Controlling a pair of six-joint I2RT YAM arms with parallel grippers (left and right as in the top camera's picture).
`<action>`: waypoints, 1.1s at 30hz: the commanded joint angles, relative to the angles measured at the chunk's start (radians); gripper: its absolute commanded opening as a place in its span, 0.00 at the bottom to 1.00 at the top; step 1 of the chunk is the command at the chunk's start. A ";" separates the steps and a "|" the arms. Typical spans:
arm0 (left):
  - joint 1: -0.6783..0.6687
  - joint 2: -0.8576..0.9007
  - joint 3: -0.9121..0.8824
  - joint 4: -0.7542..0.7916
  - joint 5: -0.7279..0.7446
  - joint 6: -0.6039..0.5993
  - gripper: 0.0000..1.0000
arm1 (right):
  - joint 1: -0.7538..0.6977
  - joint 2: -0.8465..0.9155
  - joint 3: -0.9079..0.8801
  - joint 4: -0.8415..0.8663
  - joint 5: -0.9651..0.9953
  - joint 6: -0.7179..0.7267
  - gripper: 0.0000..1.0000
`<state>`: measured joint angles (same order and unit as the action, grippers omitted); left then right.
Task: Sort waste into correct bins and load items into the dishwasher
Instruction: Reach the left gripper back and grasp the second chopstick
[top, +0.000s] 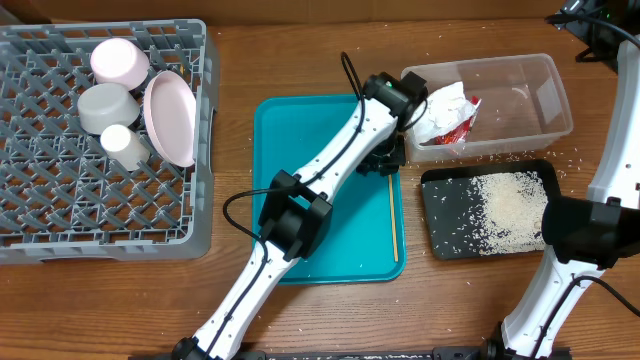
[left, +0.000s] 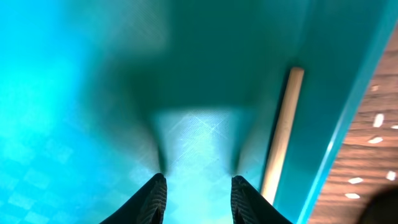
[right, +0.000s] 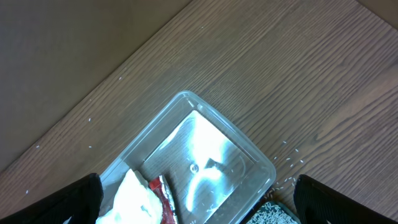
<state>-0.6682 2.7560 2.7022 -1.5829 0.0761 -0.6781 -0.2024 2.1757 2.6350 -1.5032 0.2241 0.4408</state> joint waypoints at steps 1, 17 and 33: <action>0.030 0.022 0.064 -0.010 0.092 0.044 0.37 | -0.001 -0.014 0.030 0.006 0.007 0.002 1.00; -0.025 0.023 0.041 0.035 0.087 0.034 0.41 | -0.001 -0.014 0.030 0.006 0.007 0.002 1.00; -0.012 0.023 0.016 0.020 0.073 0.027 0.38 | -0.001 -0.014 0.030 0.006 0.007 0.002 1.00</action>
<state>-0.6956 2.7605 2.7251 -1.5490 0.1677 -0.6373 -0.2024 2.1757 2.6350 -1.5036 0.2245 0.4408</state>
